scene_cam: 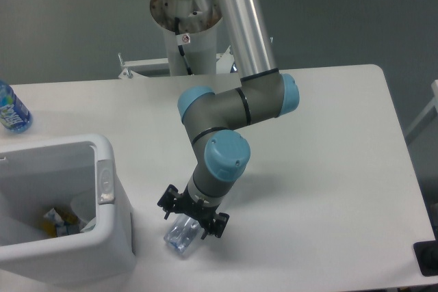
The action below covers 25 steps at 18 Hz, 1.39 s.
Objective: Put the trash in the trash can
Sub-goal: 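Lower the gripper and close it around the bottle's cap end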
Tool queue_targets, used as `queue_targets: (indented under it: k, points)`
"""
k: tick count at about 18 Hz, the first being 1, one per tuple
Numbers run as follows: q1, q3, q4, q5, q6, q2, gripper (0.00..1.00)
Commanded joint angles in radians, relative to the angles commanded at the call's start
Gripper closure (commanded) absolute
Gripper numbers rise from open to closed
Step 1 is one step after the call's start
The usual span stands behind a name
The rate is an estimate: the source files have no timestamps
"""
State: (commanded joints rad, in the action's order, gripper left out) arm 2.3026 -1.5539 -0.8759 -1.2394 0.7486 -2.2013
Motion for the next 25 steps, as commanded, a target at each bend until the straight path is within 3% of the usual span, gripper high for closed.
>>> queue_targets:
  k: [11,15,25]
  points:
    - [-0.018,-0.018,0.031,-0.071,-0.003,-0.017,0.01]
    - [-0.018,-0.015,0.031,-0.075,-0.005,-0.015,0.36]
    - [-0.017,-0.014,0.032,-0.075,0.0,-0.005,0.38]
